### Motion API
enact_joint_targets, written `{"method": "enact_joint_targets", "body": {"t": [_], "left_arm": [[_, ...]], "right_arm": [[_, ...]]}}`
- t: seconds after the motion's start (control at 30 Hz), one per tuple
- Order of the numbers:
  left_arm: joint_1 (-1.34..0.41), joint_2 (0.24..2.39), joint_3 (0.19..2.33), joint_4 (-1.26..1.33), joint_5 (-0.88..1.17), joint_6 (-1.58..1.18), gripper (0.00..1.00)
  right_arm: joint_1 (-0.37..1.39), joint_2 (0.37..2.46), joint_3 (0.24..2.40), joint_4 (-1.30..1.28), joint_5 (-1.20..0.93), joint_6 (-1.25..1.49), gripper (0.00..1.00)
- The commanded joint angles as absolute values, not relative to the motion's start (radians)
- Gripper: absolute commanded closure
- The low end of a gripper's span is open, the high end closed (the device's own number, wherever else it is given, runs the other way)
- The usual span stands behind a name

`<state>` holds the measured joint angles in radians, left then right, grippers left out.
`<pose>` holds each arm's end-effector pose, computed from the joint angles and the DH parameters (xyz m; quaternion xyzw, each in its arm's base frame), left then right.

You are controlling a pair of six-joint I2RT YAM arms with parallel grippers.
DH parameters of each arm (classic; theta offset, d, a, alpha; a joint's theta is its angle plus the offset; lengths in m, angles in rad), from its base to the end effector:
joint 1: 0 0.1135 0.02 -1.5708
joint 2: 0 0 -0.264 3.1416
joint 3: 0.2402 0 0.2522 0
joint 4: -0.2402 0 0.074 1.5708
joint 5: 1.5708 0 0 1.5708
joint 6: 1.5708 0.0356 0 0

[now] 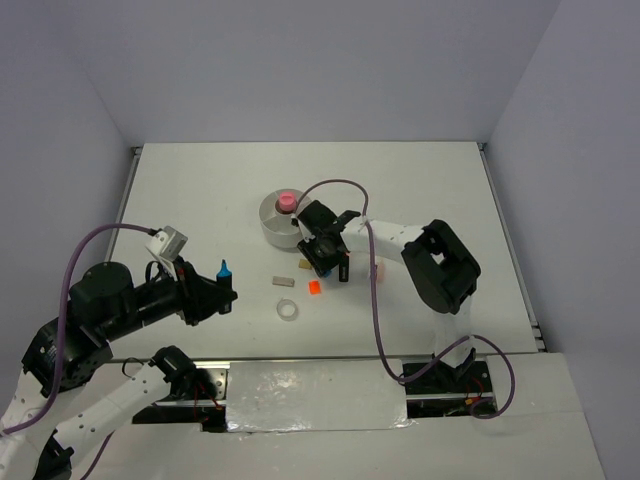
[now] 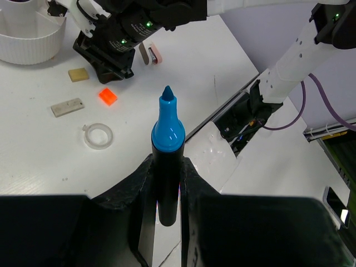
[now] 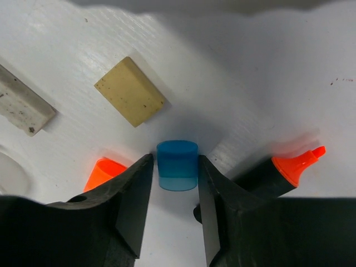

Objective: Sort the stationery into containers
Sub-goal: Close the pen cap on the pen.

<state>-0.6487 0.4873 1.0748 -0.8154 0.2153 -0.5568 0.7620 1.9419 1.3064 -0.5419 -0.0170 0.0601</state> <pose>0.0459 -0.0443 0.3983 0.1025 0.7745 -0.4199 0.4618 0.2821 0.2700 0.1612 -0.3387 0.9203 0.0857 0.1758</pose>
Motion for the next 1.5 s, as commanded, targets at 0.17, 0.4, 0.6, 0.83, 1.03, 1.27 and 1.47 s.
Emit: {"method": "enact_joint_targets", "body": {"t": [0.17, 0.4, 0.6, 0.83, 1.03, 1.27, 1.47], "left_arm": [[-0.647, 0.488, 1.074, -0.761, 0.236, -0.565, 0.98], [-0.647, 0.511, 1.057, -0.727, 0.255, -0.571, 0.98], [-0.649, 0.555, 1.052, -0.589, 0.339, -0.607, 1.00], [-0.647, 0.598, 1.028, -0.168, 0.552, -0.805, 1.00], [-0.649, 0.676, 1.103, -0.237, 0.445, -0.724, 1.00], [-0.649, 0.825, 1.242, -0.499, 0.031, -0.496, 1.00], [-0.649, 0.916, 1.305, -0.514, 0.005, -0.394, 1.00]], "right_arm": [[0.773, 1.956, 1.273, -0.509, 0.035, 0.040, 0.63], [0.772, 1.794, 1.267, -0.436, -0.041, 0.081, 0.82], [0.741, 1.484, 1.308, -0.284, -0.306, 0.248, 0.80], [0.681, 1.237, 1.237, 0.368, -0.636, 0.636, 0.80], [0.756, 1.267, 1.520, -0.090, -0.306, 0.645, 0.95], [0.997, 1.459, 2.051, -0.741, 0.466, 0.606, 0.91], [1.117, 1.615, 2.281, -0.937, 0.712, 0.611, 0.91]]}}
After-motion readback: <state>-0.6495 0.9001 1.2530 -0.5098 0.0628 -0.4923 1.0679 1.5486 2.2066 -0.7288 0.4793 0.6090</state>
